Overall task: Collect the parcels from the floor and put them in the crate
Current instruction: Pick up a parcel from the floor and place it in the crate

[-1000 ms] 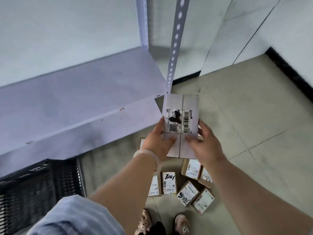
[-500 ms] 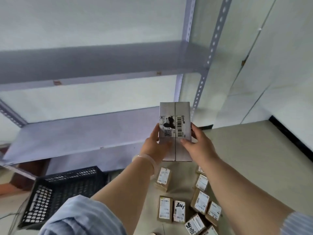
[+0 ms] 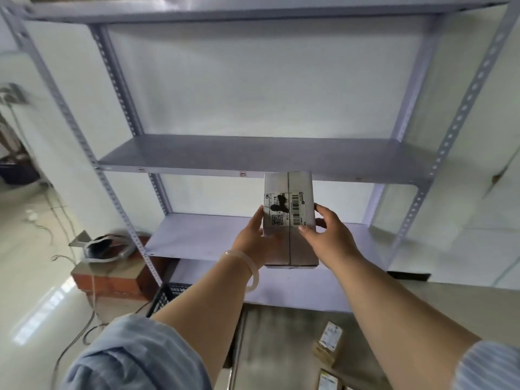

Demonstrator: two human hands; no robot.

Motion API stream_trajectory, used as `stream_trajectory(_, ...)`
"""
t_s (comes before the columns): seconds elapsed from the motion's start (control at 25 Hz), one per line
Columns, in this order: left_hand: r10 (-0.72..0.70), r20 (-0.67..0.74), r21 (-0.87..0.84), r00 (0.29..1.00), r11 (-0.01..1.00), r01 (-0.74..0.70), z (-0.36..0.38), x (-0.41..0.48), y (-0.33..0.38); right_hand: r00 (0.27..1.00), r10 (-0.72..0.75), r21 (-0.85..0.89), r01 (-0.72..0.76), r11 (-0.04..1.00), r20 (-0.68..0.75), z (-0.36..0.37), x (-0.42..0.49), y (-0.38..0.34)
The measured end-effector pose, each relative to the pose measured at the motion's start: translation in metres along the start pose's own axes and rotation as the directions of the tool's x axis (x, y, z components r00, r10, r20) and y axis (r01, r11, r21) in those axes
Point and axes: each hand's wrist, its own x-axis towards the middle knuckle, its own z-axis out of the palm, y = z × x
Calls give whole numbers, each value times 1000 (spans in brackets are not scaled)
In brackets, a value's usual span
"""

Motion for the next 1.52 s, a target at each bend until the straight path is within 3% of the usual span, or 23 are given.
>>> stream_trajectory(0.16, -48, -21, -43, 999, 998, 48, -66, -8, -32, 997, -36, -30, 38, 999, 68, 63, -9, -34)
stream_trajectory(0.28, -97, -19, -197, 995, 976, 91, -122, -8, -68, 993, -49, -48, 54, 997, 112, 124, -14, -62)
stream_trajectory(0.72, -137, 58, -25, 989, 990, 138, -326, 31, -214, 980, 124, -17, -123, 992, 155, 369, -29, -114)
stream_trajectory(0.96, -231, 101, 12, 968, 973, 231, -344, 84, -288, 949, 240, -61, -232, 971, 207, 444, 9, -80)
stream_trajectory(1.52, -485, 239, 54, 841, 872, 487, -291, 215, -548, 774, 583, -225, -540, 811, 246, 634, 88, 120)
